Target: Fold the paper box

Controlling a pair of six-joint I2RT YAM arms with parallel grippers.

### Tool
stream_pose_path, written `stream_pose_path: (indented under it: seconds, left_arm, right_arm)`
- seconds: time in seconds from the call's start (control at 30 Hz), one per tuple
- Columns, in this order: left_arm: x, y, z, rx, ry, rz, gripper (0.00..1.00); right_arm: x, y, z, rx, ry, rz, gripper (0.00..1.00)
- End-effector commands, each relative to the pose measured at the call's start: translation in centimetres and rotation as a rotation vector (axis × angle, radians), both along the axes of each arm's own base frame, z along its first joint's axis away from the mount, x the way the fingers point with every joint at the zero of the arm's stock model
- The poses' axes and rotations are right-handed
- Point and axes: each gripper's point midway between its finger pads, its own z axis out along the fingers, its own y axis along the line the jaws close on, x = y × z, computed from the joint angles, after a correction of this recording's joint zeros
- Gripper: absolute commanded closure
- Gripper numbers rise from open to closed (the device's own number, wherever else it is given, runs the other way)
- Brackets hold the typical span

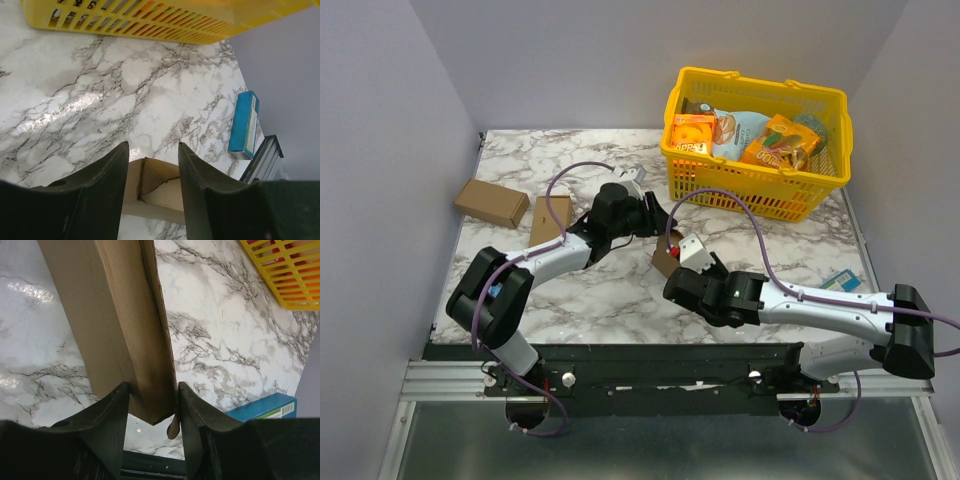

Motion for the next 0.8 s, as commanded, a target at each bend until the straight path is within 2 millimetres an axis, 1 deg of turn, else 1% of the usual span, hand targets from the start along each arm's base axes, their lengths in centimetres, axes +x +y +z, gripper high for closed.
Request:
stream_pose_path:
  seconds: [0.0, 0.17, 0.2, 0.4, 0.47, 0.57, 0.63, 0.77]
  left_arm:
    - [-0.7, 0.4, -1.7, 0.017, 0.017, -0.016, 0.5]
    - [-1.0, 0.8, -2.6, 0.058, 0.014, -0.026, 0.5]
    - [-1.1, 0.9, -2.7, 0.063, 0.015, -0.027, 0.52]
    - [-1.2, 1.7, -3.9, 0.127, 0.013, -0.023, 0.58]
    - [-1.6, 2.0, -4.4, 0.143, 0.021, -0.027, 0.59]
    - [-2.0, 2.4, -5.3, 0.161, 0.03, -0.031, 0.64]
    - [-2.1, 2.6, -5.4, 0.166, 0.025, -0.03, 0.65]
    - [-2.4, 3.5, -6.3, 0.212, 0.02, -0.018, 0.66]
  right_arm:
    - [0.2, 0.3, -0.3, -0.013, -0.002, -0.008, 0.5]
    - [0.2, 0.3, -0.4, -0.022, 0.002, -0.008, 0.5]
    - [0.2, 0.3, -0.4, -0.023, 0.001, -0.009, 0.5]
    - [0.2, 0.3, -0.4, -0.023, -0.001, -0.012, 0.5]
    - [0.2, 0.3, -0.4, -0.022, -0.001, -0.012, 0.5]
    - [0.2, 0.3, -0.4, -0.024, -0.002, -0.014, 0.5]
    - [0.2, 0.2, -0.4, -0.027, -0.003, -0.017, 0.5]
    - [0.2, 0.2, -0.4, -0.028, -0.003, -0.017, 0.5]
